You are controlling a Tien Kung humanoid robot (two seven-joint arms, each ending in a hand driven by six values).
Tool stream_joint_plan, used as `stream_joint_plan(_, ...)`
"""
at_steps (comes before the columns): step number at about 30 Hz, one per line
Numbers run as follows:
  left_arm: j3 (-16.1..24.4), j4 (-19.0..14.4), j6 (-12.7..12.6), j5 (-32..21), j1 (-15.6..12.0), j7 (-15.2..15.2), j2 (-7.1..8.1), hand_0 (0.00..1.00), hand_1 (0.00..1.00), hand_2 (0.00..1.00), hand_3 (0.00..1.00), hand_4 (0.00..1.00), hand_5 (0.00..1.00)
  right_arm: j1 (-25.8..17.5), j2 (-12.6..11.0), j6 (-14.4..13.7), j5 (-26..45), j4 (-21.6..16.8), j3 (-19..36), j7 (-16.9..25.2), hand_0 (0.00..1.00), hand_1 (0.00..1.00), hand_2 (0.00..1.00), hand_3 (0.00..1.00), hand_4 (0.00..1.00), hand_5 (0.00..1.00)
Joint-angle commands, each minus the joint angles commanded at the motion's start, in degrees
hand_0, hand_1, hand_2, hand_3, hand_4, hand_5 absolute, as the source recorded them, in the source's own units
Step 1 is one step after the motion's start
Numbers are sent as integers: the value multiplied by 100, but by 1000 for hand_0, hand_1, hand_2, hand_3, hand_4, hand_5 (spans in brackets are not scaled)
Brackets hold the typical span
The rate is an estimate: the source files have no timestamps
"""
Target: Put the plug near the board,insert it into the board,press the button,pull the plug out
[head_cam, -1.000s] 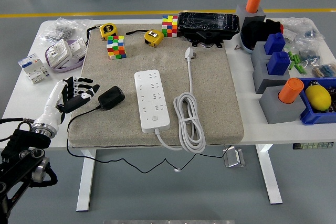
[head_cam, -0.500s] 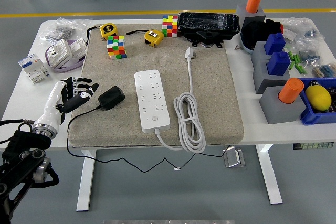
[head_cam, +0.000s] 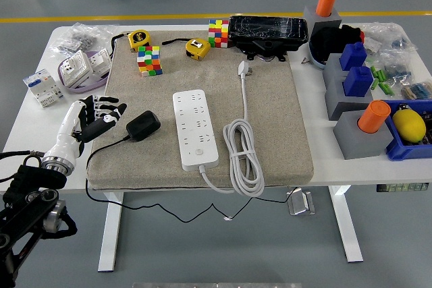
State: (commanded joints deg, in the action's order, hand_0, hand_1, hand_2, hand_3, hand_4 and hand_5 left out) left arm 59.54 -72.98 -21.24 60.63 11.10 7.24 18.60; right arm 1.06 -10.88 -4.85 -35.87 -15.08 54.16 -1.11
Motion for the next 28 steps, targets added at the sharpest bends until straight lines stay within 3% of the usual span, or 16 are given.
stream_joint_plan(28, -31, -18, -9, 6, 21, -10, 51, 395, 435, 512, 547, 808, 350, 57, -7, 18, 49, 9, -154, -15, 614, 645, 654, 555, 952, 502)
